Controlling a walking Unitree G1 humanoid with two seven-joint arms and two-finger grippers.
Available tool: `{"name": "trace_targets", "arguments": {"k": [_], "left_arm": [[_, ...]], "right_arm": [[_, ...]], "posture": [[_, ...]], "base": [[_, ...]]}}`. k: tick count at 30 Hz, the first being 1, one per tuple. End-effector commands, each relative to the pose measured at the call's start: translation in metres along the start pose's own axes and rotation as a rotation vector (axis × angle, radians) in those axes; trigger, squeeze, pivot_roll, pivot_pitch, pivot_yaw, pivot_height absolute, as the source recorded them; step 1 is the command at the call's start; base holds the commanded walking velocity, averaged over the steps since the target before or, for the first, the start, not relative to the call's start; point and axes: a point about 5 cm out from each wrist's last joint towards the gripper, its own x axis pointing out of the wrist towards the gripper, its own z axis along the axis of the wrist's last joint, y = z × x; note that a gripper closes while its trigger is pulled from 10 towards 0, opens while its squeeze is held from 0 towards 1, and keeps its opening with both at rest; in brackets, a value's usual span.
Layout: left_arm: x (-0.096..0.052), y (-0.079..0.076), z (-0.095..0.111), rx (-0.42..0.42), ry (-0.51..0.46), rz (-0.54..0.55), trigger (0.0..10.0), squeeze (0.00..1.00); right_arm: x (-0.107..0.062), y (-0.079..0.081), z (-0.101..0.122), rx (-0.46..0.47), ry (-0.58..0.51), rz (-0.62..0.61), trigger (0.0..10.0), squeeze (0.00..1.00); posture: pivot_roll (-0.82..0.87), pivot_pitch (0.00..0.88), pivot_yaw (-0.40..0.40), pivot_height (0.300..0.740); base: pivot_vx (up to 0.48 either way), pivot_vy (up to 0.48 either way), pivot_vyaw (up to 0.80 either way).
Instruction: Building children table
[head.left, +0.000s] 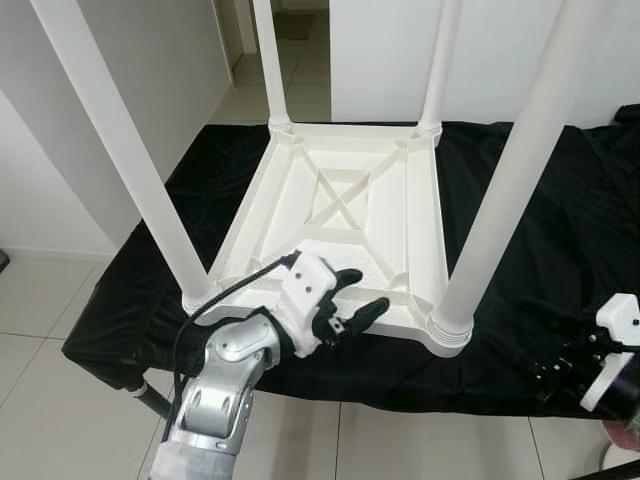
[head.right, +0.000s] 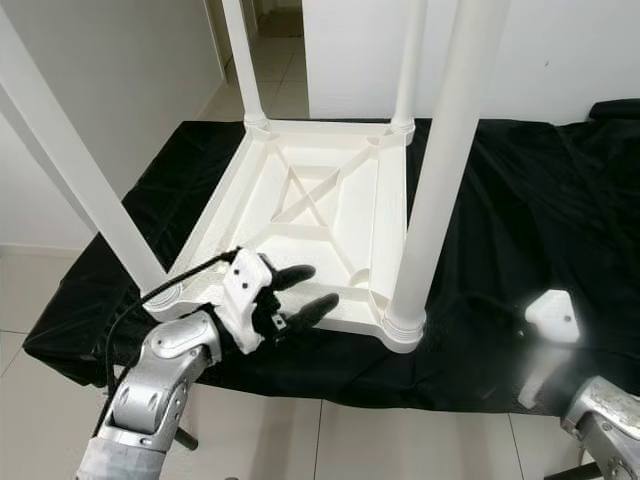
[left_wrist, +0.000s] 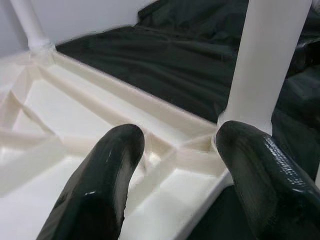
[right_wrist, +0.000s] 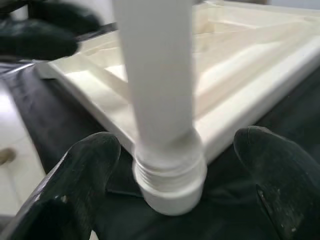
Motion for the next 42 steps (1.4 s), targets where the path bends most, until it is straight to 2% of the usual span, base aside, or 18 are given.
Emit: {"name": "trace_targets", "arguments": {"k": [1,5,8,12,13,14,21,22,23,29,31,33,35,40,42], "left_arm": [[0.002,0.001,0.002,-0.010,-0.006,0.065,10.0,0.00],[0.002,-0.001,0.003,-0.018,0.000,0.048,10.0,0.00],[0.000,-0.011,0.004,-0.034,0.020,-0.012,10.0,0.00],[-0.002,-0.014,0.004,-0.036,0.028,-0.031,10.0,0.00],[-0.005,-0.016,0.004,-0.039,0.037,-0.053,10.0,0.00],[-0.011,-0.020,0.001,-0.078,0.047,-0.094,10.0,0.00],[-0.017,-0.022,0.000,-0.085,0.057,-0.114,10.0,0.00],[-0.019,-0.018,0.003,-0.090,0.058,-0.089,10.0,0.00],[-0.019,-0.016,0.004,-0.085,0.054,-0.075,10.0,0.00],[-0.020,-0.016,0.005,-0.094,0.063,-0.066,10.0,0.00],[-0.022,-0.017,0.004,-0.103,0.076,-0.059,10.0,0.00],[-0.025,-0.023,0.000,-0.106,0.105,-0.054,10.0,0.00],[-0.026,-0.024,-0.001,-0.105,0.112,-0.048,10.0,0.00],[-0.028,-0.021,-0.001,-0.113,0.117,-0.006,10.0,0.00],[-0.030,-0.021,-0.002,-0.113,0.120,0.002,10.0,0.00]], "right_arm": [[0.004,0.005,0.001,0.004,0.008,0.053,10.0,0.00],[0.012,0.005,0.002,-0.003,0.013,0.096,10.0,0.00],[0.030,0.003,0.000,-0.010,0.006,0.119,10.0,0.00],[0.036,0.001,-0.002,-0.011,-0.003,0.109,10.0,0.00],[0.044,-0.002,-0.003,-0.005,-0.013,0.101,10.0,0.00],[0.055,-0.004,-0.005,0.010,-0.030,0.096,10.0,0.00],[0.062,-0.005,-0.008,0.019,-0.025,0.118,10.0,0.00],[0.074,-0.008,-0.014,0.010,0.007,0.154,10.0,0.00],[0.078,-0.008,-0.016,0.006,0.017,0.170,10.0,0.00],[0.083,-0.008,-0.018,-0.014,0.030,0.185,10.0,0.00],[0.086,-0.011,-0.021,-0.027,0.038,0.172,10.0,0.00],[0.099,-0.027,-0.022,-0.046,0.029,0.100,10.0,0.00],[0.103,-0.032,-0.021,-0.053,0.025,0.073,10.0,0.00],[0.112,-0.045,-0.017,-0.091,-0.022,-0.027,10.0,0.00],[0.117,-0.050,-0.015,-0.074,-0.053,-0.073,10.0,0.00]], "posture": [[-0.05,0.037,0.084,0.740],[-0.05,0.036,0.088,0.740],[-0.04,0.033,0.080,0.740],[-0.04,0.031,0.080,0.740],[-0.03,0.030,0.080,0.740],[-0.03,0.028,0.079,0.740],[-0.02,0.038,0.073,0.740],[-0.01,0.044,0.065,0.740],[-0.01,0.044,0.065,0.740],[0.00,0.044,0.062,0.740],[0.01,0.043,0.066,0.740],[0.04,0.044,0.041,0.740],[0.04,0.043,0.036,0.740],[0.05,0.051,0.029,0.740],[0.06,0.051,0.027,0.740]], "base": [[0.000,0.000,0.00],[0.000,0.000,0.00],[0.000,0.000,0.00],[0.000,0.000,0.00],[0.000,0.000,0.00],[0.000,0.000,0.00],[0.000,0.000,0.00],[0.000,0.000,0.00],[0.000,0.000,0.00],[0.000,0.000,0.00],[0.000,0.000,0.00],[0.000,0.000,0.00],[0.000,0.000,0.00],[0.000,0.000,0.00],[0.000,0.000,0.00]]}}
